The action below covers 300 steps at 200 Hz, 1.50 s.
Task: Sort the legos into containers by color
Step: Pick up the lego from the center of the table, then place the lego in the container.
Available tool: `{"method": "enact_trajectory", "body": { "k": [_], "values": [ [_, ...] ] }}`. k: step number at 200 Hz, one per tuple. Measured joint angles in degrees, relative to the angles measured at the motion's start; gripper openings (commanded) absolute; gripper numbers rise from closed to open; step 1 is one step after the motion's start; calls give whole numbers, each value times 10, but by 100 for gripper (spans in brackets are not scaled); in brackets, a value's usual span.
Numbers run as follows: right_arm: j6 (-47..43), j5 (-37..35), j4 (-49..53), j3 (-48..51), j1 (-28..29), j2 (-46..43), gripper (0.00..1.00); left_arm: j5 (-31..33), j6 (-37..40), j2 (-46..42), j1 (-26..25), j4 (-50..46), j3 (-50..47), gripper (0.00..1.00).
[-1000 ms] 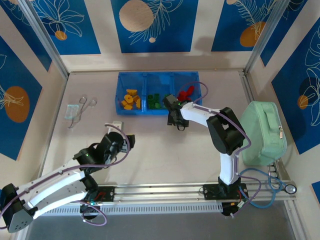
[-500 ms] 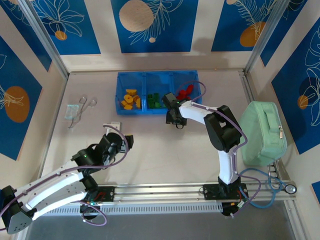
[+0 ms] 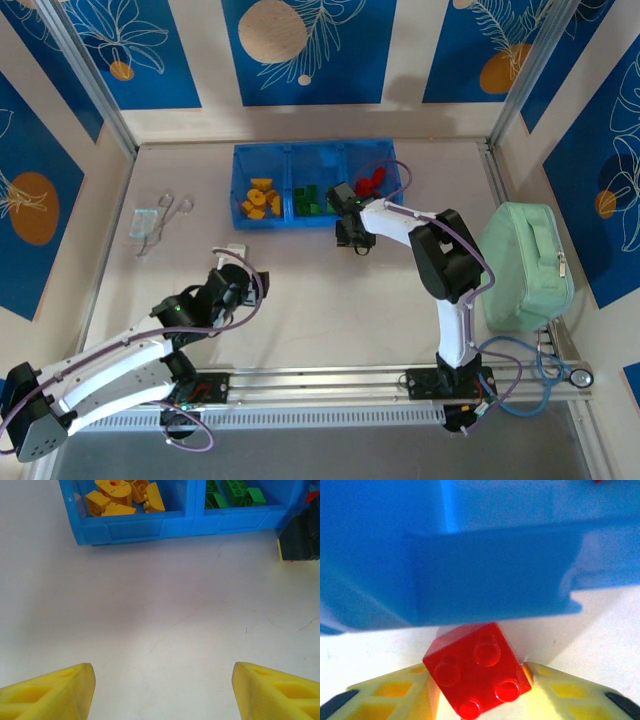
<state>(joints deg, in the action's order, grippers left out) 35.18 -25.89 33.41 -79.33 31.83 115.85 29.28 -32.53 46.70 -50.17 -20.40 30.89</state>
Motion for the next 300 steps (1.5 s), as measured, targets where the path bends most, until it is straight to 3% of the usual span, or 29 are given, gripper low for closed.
{"method": "enact_trajectory", "body": {
  "k": [49,186,262,287,293,300],
  "values": [
    [-7,-7,-15,15,0,-9,32,0,0,3,0,4,0,73],
    [-18,-27,-45,97,-5,-149,32,0,0,22,0,18,0,72],
    [-54,-24,-23,-26,-70,-127,33,0,0,5,0,13,0,72],
    [-64,-18,-9,-77,-86,-93,39,3,0,-8,-2,9,0,72],
    [-67,-16,-3,-89,-89,-83,45,4,0,-11,-2,6,0,72],
    [-71,-13,3,-106,-92,-71,62,5,0,-13,-2,4,0,72]
  ]
}}
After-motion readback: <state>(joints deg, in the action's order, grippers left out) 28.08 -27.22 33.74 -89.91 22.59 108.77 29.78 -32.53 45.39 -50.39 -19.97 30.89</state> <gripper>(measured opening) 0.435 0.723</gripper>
